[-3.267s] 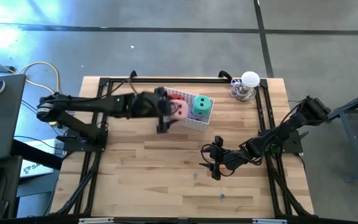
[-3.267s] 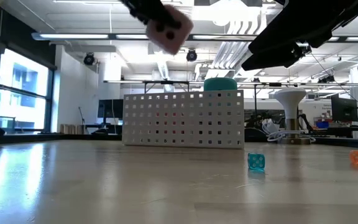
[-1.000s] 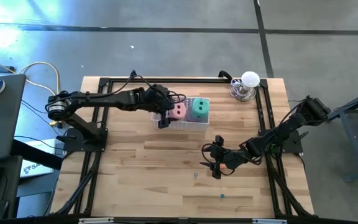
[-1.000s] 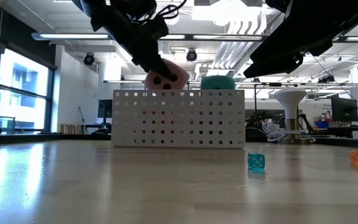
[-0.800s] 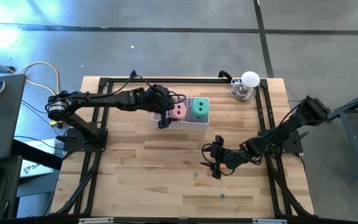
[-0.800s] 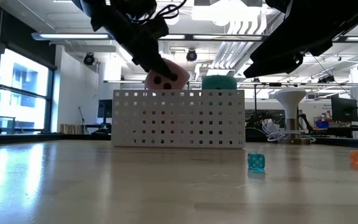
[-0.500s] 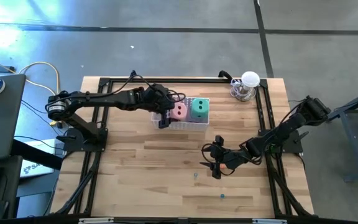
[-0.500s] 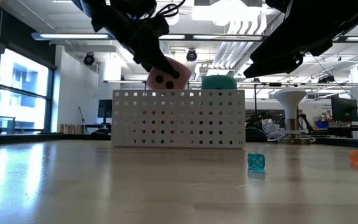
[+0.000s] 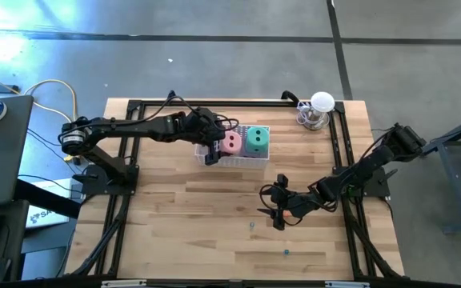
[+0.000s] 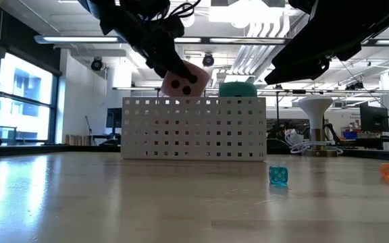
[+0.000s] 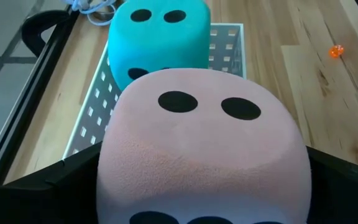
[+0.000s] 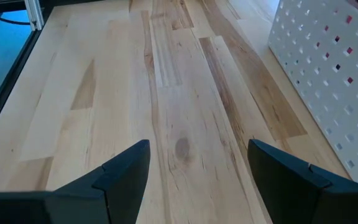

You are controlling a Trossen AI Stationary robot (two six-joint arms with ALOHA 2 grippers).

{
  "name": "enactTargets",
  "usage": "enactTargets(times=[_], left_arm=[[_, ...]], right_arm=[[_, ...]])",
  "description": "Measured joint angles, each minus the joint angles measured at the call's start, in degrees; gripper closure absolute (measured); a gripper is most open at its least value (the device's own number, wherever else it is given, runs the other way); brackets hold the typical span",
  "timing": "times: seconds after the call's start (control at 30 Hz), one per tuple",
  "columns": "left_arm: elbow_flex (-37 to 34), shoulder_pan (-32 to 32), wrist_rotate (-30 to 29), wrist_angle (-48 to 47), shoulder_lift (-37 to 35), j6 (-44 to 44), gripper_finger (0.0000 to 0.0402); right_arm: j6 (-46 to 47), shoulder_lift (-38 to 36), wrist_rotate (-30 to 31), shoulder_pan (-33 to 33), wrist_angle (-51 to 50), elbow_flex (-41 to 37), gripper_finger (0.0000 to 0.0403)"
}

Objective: Pick & Place Dice
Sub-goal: Put the big pink die into the white bin

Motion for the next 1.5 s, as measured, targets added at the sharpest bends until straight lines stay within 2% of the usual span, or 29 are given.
enactTargets(times=[0.23,0.3,0.47,0.53,0.63,0.73,0.9,1.0,1.1,1.27,1.5], left_arm=[[0.0,-0.02,0.06,0.33,0.0,0.0,0.0002],[0.0,-0.02,0.07,0.33,0.0,0.09,0.0002],[0.0,-0.02,0.07,0.31,0.0,0.42,0.0002],[0.0,-0.02,0.07,0.3,0.0,0.44,0.0002],[0.0,-0.02,0.07,0.29,0.0,0.44,0.0002],[0.0,-0.02,0.07,0.28,0.0,0.44,0.0002],[0.0,-0.02,-0.01,0.28,0.0,0.45,0.0002],[0.0,-0.02,-0.04,0.28,0.0,0.48,0.0002],[-0.01,-0.02,-0.06,0.29,0.0,0.47,0.0002],[-0.24,0.0,-0.87,-1.68,0.11,0.71,0.0002],[-0.28,-0.02,-1.83,-1.35,-0.05,1.62,0.0002]], right_arm=[[-0.88,0.0,0.68,-0.11,0.31,0.0,0.0141],[-4.06,0.0,3.79,-0.54,2.85,0.0,0.0141],[-17.54,0.0,17.27,-4.21,16.94,0.02,0.0141],[-23.66,0.0,18.52,-6.78,23.69,0.06,0.0141],[-29.05,0.0,17.92,-11.94,30.33,0.11,0.0141],[-29.37,0.0,16.08,-17.51,32.06,0.11,0.0141],[-26.76,1.48,1.98,-26.92,34.4,0.1,0.0141],[-26.43,4.71,-3.04,-30.5,38.16,0.15,0.0141],[-26.37,9.67,-4.72,-31.73,38.53,2.23,0.0141],[-26.77,17.14,-3.94,-31.37,38.8,6.25,0.0141],[-26.56,19.5,-0.54,-30.91,38.14,8.28,0.0141]])
